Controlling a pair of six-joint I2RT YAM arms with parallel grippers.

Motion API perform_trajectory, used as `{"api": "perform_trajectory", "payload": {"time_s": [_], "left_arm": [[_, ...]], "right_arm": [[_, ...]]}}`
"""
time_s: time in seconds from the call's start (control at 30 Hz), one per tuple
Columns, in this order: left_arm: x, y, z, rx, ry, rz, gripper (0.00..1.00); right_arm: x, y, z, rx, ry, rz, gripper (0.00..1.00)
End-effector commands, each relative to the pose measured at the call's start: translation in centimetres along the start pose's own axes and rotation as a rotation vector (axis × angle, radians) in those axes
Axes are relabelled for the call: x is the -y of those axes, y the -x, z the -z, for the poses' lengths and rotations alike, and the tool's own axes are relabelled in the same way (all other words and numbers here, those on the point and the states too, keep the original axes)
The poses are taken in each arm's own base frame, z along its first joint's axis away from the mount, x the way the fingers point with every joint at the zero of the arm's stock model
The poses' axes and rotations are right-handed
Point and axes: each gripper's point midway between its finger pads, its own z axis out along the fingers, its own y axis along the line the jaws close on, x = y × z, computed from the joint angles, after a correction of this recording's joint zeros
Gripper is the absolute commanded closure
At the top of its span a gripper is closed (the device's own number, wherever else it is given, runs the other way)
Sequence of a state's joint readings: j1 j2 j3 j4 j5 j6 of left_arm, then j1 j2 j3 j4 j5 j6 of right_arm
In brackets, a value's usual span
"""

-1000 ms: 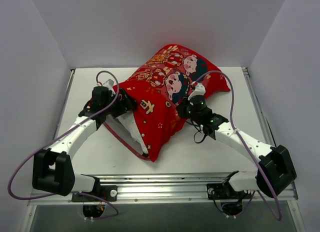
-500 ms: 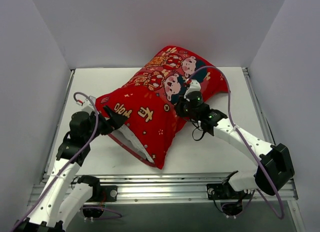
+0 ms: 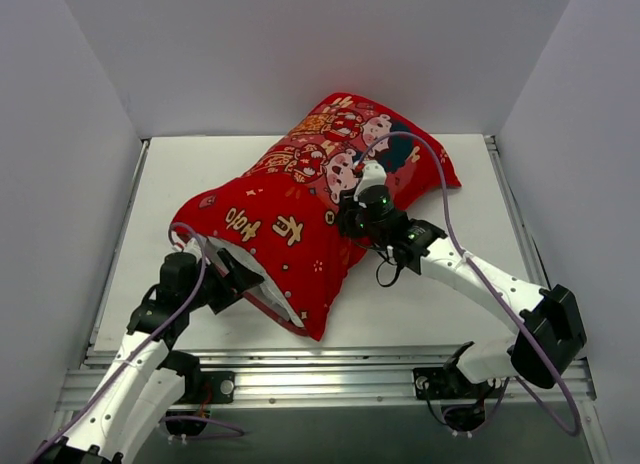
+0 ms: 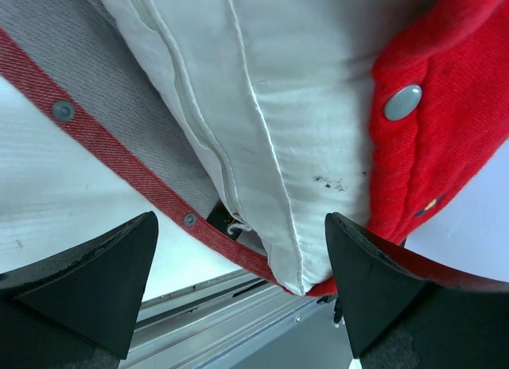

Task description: Remove the pillowcase from the pillow

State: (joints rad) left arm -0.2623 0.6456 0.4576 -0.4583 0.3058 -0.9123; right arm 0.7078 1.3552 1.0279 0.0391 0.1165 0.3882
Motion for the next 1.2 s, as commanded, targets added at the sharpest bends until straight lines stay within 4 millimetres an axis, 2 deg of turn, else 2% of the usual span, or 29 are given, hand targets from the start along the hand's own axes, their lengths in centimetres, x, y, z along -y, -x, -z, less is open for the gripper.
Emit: {"api": "perform_trajectory", "payload": {"time_s": [0.0,0.07,0.17,0.37,0.6,0.83,0.87,0.97,1.17], "left_arm": [[1.7,0.0,-0.4,-0.003,-0.078,-0.007,0.05],[1.2,-0.6,-1.1,-0.025,-0.067,-0.001,0.05],[1.0,-0.8,-2.1,-0.038,-0.068,0.004,0.05],[2.2,-0.7,-3.2,-0.039,-0.105,-0.002,0.05],[5.7,-0.4,-2.1,-0.023,-0.239,-0.005,0.06],[7.0,0.0,-1.5,0.007,-0.303,0.023,0.06],[7.7,0.2,-1.4,0.021,-0.336,0.019,0.06],[7.4,-0.3,-2.0,0.003,-0.324,0.022,0.06],[5.6,-1.7,-4.1,-0.066,-0.216,0.019,0.06]], "right_arm": [[-1.5,2.1,0.9,0.056,0.015,0.034,0.67],[-1.8,2.2,1.2,0.064,0.018,0.042,0.6],[-2.6,2.1,1.8,0.071,0.032,0.066,0.55],[-4.0,1.8,3.2,0.087,0.052,0.136,0.46],[-4.5,1.0,3.8,0.082,0.057,0.158,0.45],[-4.8,0.7,4.0,0.081,0.071,0.157,0.44],[-4.9,0.7,4.1,0.081,0.075,0.16,0.44],[-5.1,0.6,4.1,0.078,0.08,0.163,0.44],[-5.4,0.4,4.1,0.076,0.092,0.167,0.43]]}}
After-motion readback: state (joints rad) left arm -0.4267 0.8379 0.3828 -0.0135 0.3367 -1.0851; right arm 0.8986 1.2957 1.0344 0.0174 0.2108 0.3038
